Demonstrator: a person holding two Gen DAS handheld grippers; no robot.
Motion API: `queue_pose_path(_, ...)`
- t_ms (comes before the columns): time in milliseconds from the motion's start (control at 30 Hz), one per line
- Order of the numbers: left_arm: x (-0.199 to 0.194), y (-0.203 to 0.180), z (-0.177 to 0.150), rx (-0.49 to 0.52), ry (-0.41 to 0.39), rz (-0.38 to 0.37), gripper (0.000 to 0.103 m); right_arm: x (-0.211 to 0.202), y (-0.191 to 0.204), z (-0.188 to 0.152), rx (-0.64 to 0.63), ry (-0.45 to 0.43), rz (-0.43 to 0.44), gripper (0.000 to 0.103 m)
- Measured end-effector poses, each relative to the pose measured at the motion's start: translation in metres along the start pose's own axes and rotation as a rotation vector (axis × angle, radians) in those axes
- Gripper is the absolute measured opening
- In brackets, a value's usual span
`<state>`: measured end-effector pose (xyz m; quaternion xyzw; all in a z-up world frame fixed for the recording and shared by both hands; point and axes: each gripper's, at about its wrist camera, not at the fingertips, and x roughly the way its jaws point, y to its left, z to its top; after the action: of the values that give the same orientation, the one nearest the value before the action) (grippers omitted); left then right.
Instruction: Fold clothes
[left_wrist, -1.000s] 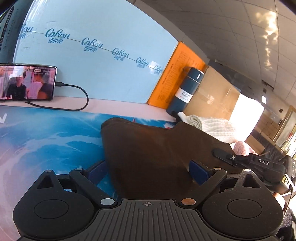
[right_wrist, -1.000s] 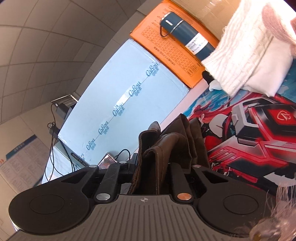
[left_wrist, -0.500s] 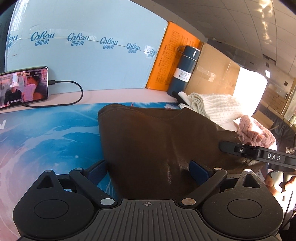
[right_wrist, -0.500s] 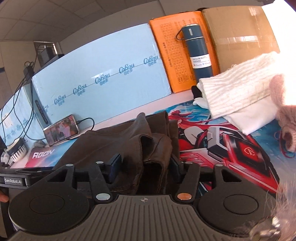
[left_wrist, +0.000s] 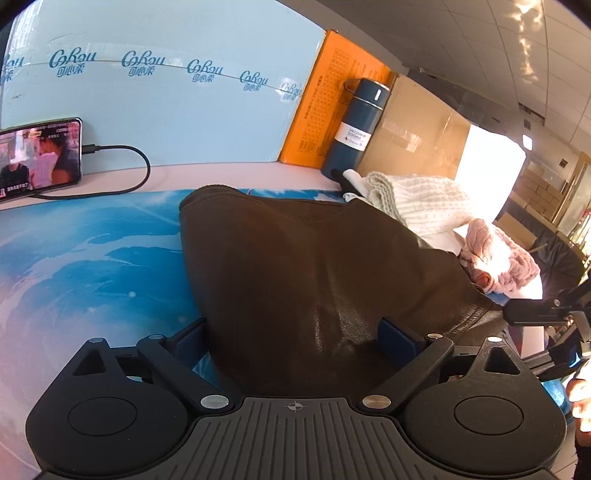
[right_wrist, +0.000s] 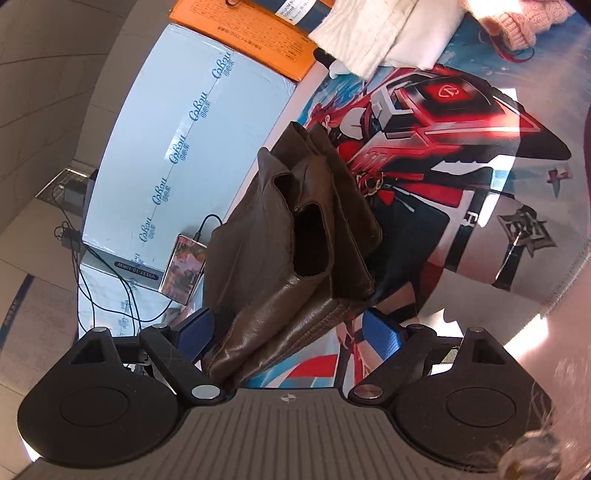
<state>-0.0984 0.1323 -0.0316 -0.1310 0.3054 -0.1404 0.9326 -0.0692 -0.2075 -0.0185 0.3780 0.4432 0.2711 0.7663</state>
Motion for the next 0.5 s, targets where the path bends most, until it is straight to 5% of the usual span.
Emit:
queue_pose_path(167, 0.000, -0.004, -0.003, -0.013, 0.016, -0.118, 0.097, 0.021, 0.018, -0.005, -0.064, -0.110, -0.045, 0.091)
queue_pose_path(300, 0.002, -0.011, -0.006, 0.003, 0.027, -0.141, 0.097, 0.038, 0.025, -0.008, -0.103, -0.207, -0.088, 0.087)
queue_pose_path(367, 0.002, -0.008, -0.006, -0.011, 0.025, -0.151, 0.097, 0.046, 0.027, -0.009, -0.113, -0.219, -0.106, 0.070)
queue_pose_path(433, 0.002, -0.006, -0.006, -0.023, 0.024, -0.160, 0.097, 0.052, 0.024, -0.011, -0.106, -0.232, -0.139, 0.037)
queue_pose_path(500, 0.002, -0.003, -0.004, -0.044, 0.024, -0.174, 0.098, 0.052, 0.018, -0.010, -0.105, -0.241, -0.124, 0.028)
